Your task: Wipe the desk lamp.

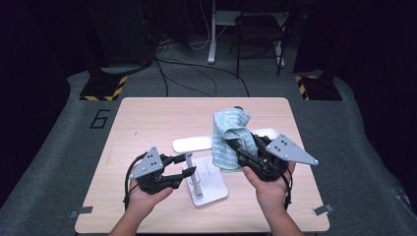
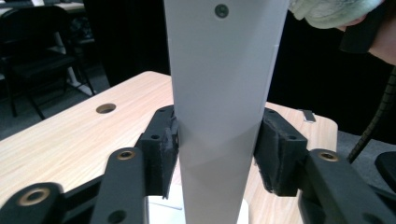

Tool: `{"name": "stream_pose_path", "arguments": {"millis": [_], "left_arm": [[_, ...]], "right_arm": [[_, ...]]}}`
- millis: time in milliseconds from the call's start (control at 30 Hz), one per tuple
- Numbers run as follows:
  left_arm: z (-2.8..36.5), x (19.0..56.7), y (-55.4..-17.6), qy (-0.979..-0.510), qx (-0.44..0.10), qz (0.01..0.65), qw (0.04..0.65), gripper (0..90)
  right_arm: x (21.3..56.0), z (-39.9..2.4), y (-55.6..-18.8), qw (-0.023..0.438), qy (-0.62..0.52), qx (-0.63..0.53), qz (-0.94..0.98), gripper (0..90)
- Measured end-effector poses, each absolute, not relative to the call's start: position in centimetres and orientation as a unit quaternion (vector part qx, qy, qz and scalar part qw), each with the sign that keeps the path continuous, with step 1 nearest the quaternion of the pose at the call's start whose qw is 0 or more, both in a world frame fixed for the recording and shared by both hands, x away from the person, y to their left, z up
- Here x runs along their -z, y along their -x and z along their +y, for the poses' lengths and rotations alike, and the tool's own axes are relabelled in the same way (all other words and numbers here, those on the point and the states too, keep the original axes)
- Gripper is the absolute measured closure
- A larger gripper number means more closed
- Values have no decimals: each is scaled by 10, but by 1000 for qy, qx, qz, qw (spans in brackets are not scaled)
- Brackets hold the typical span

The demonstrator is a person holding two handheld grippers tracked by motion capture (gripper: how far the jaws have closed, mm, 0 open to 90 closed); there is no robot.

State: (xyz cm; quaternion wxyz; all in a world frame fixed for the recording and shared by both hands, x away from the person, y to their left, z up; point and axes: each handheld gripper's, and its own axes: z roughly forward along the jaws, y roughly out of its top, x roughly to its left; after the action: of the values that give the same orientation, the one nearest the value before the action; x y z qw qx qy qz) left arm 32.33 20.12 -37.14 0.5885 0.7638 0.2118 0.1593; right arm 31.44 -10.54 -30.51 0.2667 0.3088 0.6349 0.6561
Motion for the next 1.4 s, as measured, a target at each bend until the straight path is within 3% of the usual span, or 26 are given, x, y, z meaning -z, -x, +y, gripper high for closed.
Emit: {"name": "stream_pose_path", "arguments": {"millis": [333, 933, 1400], "left_arm": [[201, 373, -323, -762, -156, 215, 591, 527], [200, 373, -322, -759, -162, 219, 591, 527], [199, 374, -322, -755, -162, 219, 596, 529]], "right_arm": [[298, -87, -316, 260, -287, -648, 656, 629], [274, -14, -322, 236, -230, -641, 693, 634], [271, -9, -325, 239, -220, -626, 708, 653]]}}
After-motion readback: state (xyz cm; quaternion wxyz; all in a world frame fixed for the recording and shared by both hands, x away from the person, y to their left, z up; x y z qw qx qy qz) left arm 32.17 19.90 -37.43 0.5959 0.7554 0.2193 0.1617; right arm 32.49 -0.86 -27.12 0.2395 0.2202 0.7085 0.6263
